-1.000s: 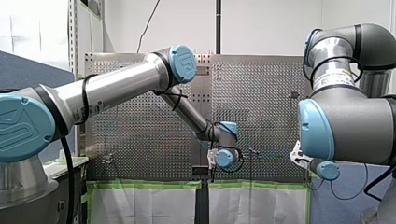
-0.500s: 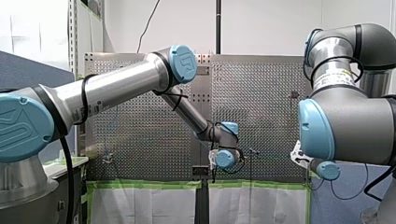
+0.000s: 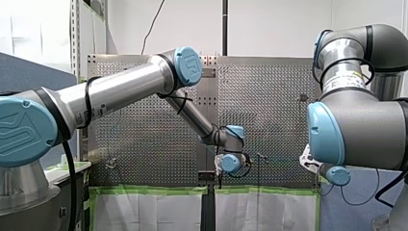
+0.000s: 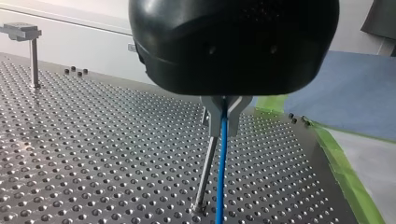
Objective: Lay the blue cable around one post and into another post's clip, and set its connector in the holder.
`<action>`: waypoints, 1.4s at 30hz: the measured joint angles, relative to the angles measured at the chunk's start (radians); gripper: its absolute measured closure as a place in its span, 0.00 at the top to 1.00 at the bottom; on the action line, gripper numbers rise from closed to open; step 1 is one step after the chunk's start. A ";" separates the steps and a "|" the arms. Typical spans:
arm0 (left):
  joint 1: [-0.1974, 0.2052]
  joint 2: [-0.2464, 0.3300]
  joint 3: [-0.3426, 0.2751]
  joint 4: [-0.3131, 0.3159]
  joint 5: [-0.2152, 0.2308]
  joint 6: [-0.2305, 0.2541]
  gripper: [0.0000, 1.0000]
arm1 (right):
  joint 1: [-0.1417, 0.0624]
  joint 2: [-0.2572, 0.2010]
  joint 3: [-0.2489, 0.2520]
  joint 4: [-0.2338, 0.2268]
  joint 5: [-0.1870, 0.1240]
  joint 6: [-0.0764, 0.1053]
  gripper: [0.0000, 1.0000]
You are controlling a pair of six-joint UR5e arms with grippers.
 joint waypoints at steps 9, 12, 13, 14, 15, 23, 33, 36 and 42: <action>0.002 -0.005 0.004 -0.002 0.007 -0.003 0.00 | 0.004 0.000 -0.002 -0.007 -0.003 -0.002 0.00; 0.000 -0.023 0.019 -0.018 0.008 -0.003 0.00 | 0.005 0.000 -0.002 -0.010 -0.004 -0.002 0.00; -0.001 -0.030 0.026 -0.024 0.008 -0.003 0.00 | 0.005 0.000 -0.002 -0.011 -0.004 -0.002 0.00; -0.002 -0.039 0.035 -0.033 0.008 -0.003 0.00 | 0.005 0.000 -0.002 -0.011 -0.005 -0.002 0.00; -0.003 -0.046 0.042 -0.039 0.009 -0.004 0.00 | 0.005 0.000 -0.002 -0.011 -0.005 -0.003 0.00; -0.001 -0.067 0.101 -0.078 0.018 -0.024 0.00 | 0.007 0.001 -0.003 -0.014 -0.005 -0.005 0.00; -0.006 -0.065 0.104 -0.114 0.017 0.032 0.00 | 0.008 0.001 -0.003 -0.004 0.002 -0.011 0.00; -0.012 -0.063 0.087 -0.120 0.016 0.058 0.00 | 0.008 0.001 -0.003 0.000 0.005 -0.013 0.00; -0.024 -0.045 0.044 -0.122 0.019 0.116 0.00 | 0.009 0.001 -0.003 0.003 0.011 -0.018 0.00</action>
